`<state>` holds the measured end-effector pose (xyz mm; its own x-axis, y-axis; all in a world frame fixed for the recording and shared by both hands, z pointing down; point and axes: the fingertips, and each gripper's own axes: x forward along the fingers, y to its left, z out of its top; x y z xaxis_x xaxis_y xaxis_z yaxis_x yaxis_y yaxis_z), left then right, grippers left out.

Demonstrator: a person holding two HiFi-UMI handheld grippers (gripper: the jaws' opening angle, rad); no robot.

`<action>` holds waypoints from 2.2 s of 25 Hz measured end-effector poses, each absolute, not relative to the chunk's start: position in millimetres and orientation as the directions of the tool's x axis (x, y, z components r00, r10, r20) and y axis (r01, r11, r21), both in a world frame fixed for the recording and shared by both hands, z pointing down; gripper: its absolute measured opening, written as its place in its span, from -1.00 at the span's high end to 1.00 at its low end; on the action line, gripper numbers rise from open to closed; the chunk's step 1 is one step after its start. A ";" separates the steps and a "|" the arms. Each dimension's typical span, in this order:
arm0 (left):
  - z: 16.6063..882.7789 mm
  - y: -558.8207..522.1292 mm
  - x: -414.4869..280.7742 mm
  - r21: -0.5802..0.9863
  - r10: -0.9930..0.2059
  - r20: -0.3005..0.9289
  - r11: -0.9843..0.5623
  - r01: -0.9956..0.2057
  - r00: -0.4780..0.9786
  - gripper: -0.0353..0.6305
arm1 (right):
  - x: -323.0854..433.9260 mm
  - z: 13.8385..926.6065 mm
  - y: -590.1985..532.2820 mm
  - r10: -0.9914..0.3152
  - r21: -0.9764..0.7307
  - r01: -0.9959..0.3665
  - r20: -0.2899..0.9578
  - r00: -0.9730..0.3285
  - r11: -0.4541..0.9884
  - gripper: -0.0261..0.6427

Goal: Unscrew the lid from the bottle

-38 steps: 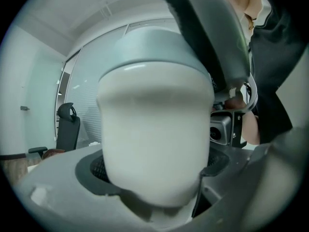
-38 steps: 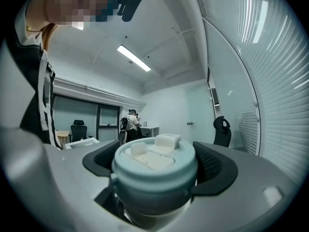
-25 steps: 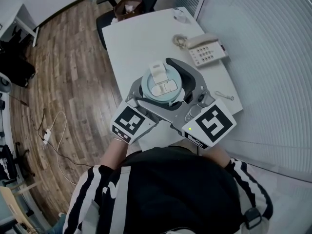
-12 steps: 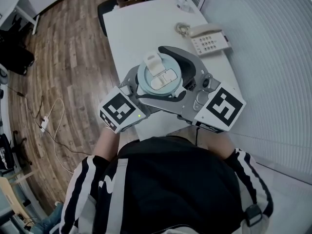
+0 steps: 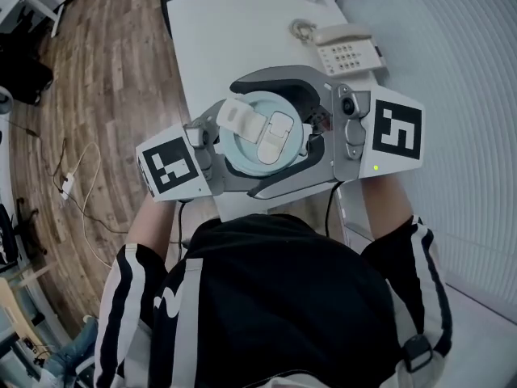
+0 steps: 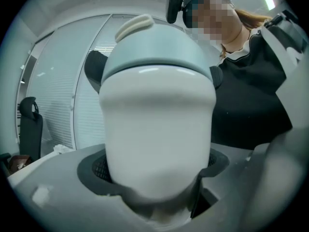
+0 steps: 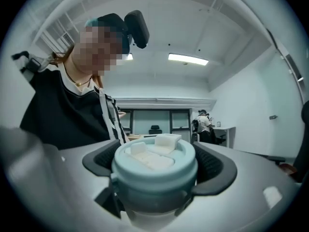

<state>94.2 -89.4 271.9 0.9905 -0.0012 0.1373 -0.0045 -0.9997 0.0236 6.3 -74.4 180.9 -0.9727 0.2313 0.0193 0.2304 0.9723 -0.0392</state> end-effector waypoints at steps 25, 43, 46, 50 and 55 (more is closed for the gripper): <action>291.4 -41.9 80.6 0.065 0.291 0.107 -0.956 0.286 0.951 -0.47 | 2.5 203.0 -26.7 0.730 -0.049 0.729 0.091 -0.677 0.683 -0.49; 282.2 -169.4 -13.0 0.014 -0.378 0.061 -0.925 -0.380 0.924 -0.47 | -30.2 164.5 -128.4 -0.607 0.043 -0.611 -0.079 -0.791 0.790 -0.43; 291.0 -178.4 -18.1 -0.010 -0.460 0.077 -0.888 -0.461 0.885 -0.47 | -40.1 179.9 -129.5 -0.699 0.041 -0.705 -0.094 -0.709 0.708 -0.43; 297.0 -184.2 -20.5 -0.006 -0.503 0.075 -0.864 -0.504 0.861 -0.47 | -53.9 195.7 -139.5 -0.760 0.040 -0.766 -0.104 -0.642 0.642 -0.43; 298.5 -187.2 -21.0 -0.071 -0.490 0.076 -0.871 -0.485 0.868 -0.47 | -69.5 206.0 -154.9 -0.780 0.048 -0.785 -0.091 -0.619 0.618 -0.39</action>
